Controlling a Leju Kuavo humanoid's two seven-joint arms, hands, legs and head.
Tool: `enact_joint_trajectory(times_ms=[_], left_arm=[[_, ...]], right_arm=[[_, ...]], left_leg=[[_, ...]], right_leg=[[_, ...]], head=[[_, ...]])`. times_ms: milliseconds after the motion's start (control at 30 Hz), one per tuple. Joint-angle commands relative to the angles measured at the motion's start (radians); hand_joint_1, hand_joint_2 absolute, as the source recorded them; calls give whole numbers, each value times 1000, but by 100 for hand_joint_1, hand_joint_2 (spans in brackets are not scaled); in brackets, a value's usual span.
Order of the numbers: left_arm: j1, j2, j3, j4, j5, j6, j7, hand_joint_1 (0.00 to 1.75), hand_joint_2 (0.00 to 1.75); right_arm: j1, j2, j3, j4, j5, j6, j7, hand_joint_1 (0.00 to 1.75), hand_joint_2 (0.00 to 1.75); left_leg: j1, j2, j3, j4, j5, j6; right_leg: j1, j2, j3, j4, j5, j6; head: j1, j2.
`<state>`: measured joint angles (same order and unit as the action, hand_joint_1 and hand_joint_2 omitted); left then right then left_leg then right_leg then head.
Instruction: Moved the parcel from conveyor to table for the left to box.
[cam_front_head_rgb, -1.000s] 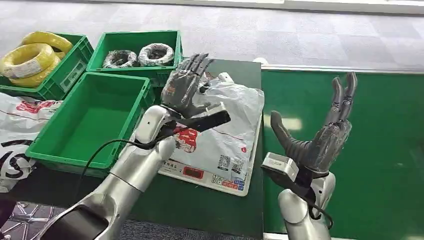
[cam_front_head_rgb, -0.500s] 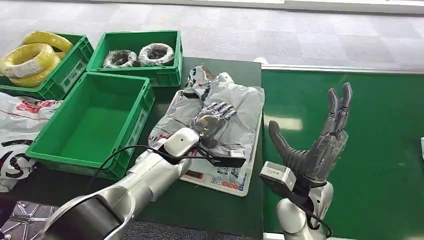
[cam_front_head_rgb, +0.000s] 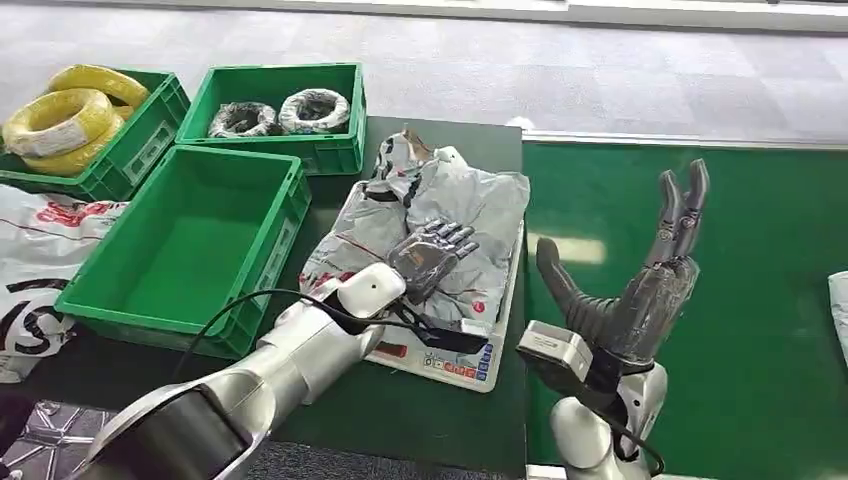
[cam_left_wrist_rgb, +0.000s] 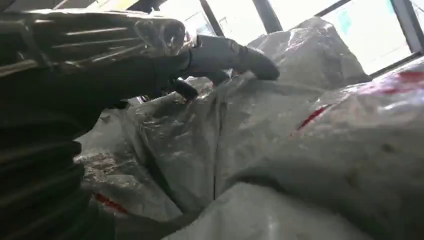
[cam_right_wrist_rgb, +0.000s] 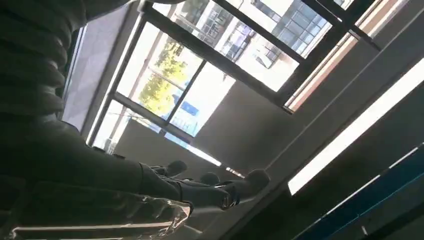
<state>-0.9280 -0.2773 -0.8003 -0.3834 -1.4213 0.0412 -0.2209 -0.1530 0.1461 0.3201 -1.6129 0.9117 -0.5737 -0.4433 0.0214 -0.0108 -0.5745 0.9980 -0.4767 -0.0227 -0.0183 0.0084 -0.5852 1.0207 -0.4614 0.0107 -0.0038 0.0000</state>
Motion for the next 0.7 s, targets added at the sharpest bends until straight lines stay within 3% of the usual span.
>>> enact_joint_trajectory(times_ms=[33,300,367,433,500,533,600,700], left_arm=[[19,30,-2,52,46,24,-14,173,175],[-42,61,72,-47,102,116,13,166,175],[-60,88,117,-106,110,166,51,168,175],[-81,128,172,-163,102,204,109,159,175],[-82,143,209,-196,82,171,84,164,175],[-106,195,237,-213,-27,264,322,157,175],[-124,235,277,-224,-17,254,265,157,175],[-117,229,292,-225,-27,253,252,157,175]], right_arm=[[-23,8,-19,8,10,19,3,0,175],[-7,7,-26,-6,17,18,2,0,175],[3,6,-29,-17,25,22,7,0,175],[18,5,-30,-27,31,14,11,0,175],[23,3,-29,-29,33,10,13,0,175],[33,2,-30,-33,35,0,16,0,175],[38,0,-29,-33,35,-6,16,0,175],[37,-1,-27,-31,36,-7,17,0,175]], left_leg=[[-1,2,0,-1,1,1],[0,2,-1,1,1,1],[0,1,-3,1,1,1],[0,2,-4,0,2,2],[0,3,-5,1,1,1],[0,5,-5,1,1,1],[0,7,-4,0,1,1],[0,6,-4,0,1,1]], right_leg=[[0,1,0,-1,1,-1],[0,0,-2,0,1,-1],[0,0,-4,1,1,-1],[0,0,-6,1,2,-2],[0,2,-7,2,1,-1],[0,3,-7,1,2,-1],[0,4,-8,1,2,-2],[1,3,-7,2,1,-1]], head=[[0,0],[0,0],[0,0],[0,0],[0,0],[0,0],[0,0],[0,0]])
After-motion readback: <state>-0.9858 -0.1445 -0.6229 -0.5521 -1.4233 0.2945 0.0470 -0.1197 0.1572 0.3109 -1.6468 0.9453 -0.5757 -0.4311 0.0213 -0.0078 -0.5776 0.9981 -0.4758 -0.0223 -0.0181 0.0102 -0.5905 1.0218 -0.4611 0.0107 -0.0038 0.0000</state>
